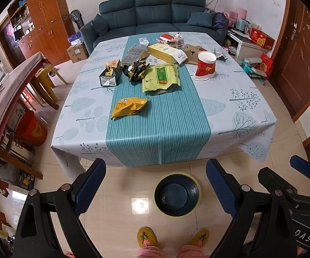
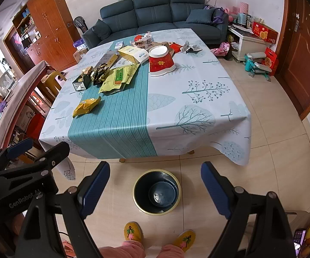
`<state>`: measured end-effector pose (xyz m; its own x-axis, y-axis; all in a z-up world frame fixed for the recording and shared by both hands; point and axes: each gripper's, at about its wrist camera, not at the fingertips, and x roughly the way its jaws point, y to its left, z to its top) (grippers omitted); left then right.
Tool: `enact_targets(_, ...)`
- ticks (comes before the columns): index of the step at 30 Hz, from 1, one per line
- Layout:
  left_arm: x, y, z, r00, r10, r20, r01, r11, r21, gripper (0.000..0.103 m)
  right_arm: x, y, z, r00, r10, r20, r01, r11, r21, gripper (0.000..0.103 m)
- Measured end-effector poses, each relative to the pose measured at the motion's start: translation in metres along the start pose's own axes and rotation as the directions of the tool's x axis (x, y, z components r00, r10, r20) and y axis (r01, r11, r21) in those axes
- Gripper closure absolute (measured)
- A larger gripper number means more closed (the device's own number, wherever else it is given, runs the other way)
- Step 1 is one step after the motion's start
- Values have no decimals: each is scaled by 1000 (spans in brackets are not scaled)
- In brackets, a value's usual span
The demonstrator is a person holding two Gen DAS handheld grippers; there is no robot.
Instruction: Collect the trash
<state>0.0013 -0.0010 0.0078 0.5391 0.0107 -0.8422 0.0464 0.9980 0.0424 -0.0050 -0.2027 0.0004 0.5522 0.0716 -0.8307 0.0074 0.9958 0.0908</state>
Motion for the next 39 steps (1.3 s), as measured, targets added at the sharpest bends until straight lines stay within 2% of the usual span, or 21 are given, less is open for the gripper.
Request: enact_targets(39,-13,8,-12,1000,-11,16,11,1000,-4,10,-4,-1,-4,1000,-2,10,2,1000,4,16)
